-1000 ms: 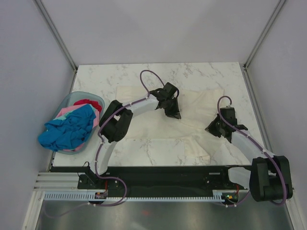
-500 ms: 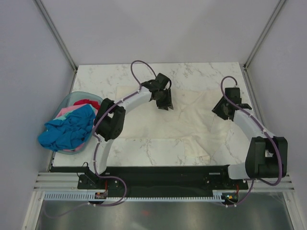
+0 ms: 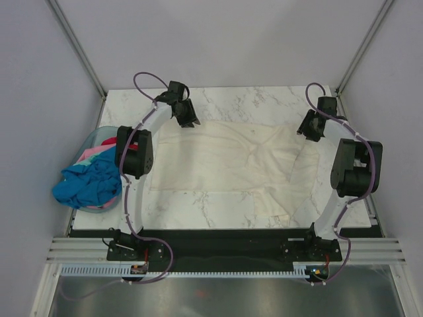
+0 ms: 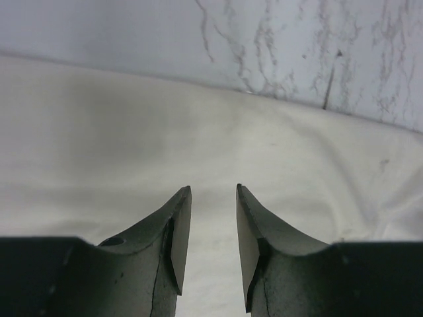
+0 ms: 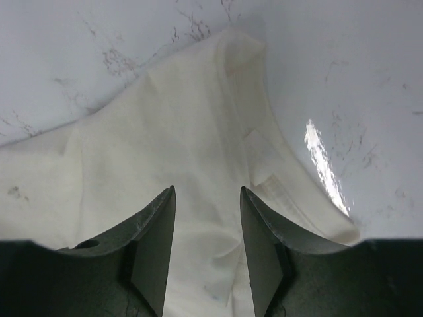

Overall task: Fold and stack the t-shirts
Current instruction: Fold the tshirt

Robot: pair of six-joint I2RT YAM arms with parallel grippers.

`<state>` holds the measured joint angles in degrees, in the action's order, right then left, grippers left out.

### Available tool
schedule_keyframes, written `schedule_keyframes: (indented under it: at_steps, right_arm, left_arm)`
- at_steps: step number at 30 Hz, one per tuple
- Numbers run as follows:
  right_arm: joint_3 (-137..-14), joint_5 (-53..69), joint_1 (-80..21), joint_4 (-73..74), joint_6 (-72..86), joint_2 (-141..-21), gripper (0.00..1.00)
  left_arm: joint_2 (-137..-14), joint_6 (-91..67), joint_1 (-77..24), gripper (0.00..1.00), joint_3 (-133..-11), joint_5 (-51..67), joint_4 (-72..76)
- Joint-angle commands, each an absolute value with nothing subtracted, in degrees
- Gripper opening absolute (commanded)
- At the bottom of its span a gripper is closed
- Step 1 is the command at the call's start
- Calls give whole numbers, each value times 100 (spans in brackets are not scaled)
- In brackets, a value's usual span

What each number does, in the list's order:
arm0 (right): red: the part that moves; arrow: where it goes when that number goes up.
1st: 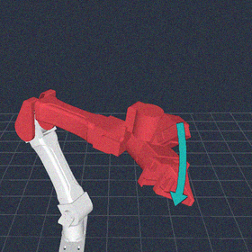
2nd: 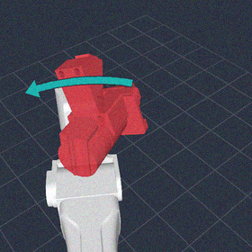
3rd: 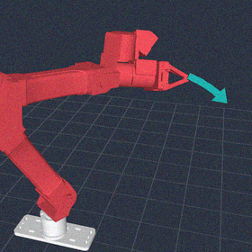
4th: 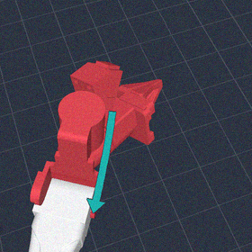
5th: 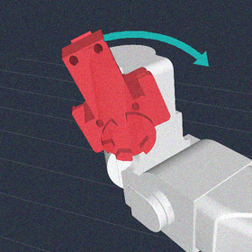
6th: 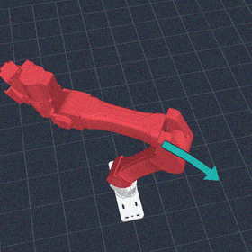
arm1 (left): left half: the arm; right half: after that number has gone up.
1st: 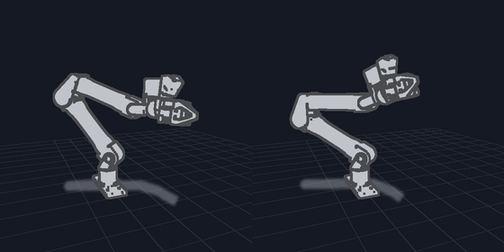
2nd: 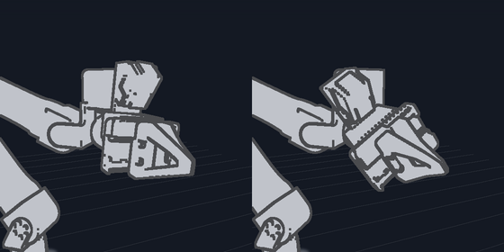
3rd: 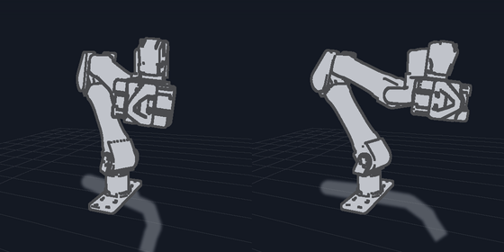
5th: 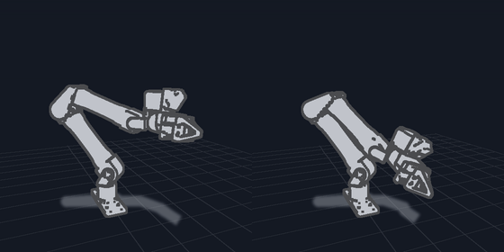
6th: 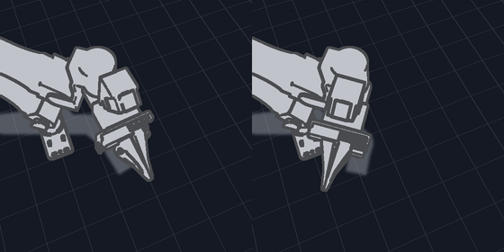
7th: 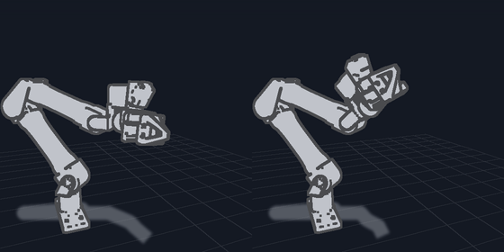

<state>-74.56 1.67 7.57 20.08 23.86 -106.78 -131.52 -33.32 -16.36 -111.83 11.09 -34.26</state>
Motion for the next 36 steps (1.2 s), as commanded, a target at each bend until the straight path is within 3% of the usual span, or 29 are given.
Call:
schedule_keyframes:
  at_steps: [1,11,13,17,20,32,36]
  right_arm:
    - [-8066,368,870,1802,1873,-10994,52]
    - [-8894,660,993,1819,1371,-12040,46]
    - [-9052,607,1054,1811,1319,-12128,39]
    - [-9439,492,1107,1810,1213,-12523,9]
    - [-9668,396,1142,1819,1134,-12744,0]
    - [-10283,114,1274,1828,1204,-13157,1]
    - [-10433,228,1266,1977,1379,-12991,11]
  left_arm:
    - [-13473,-3006,-1459,41,-11478,1301,-3524]
    - [-14001,-2830,-1099,41,-11698,1011,-3568]
    - [-14071,-2804,-1064,41,-11707,985,-3577]
    - [-14194,-2813,-1020,41,-11795,949,-3586]
    - [-14282,-2795,-993,41,-11839,835,-3612]
    - [-14511,-2900,-879,43,-12243,914,-3709]
    - [-14152,-2830,-879,45,-12340,1422,-3700]
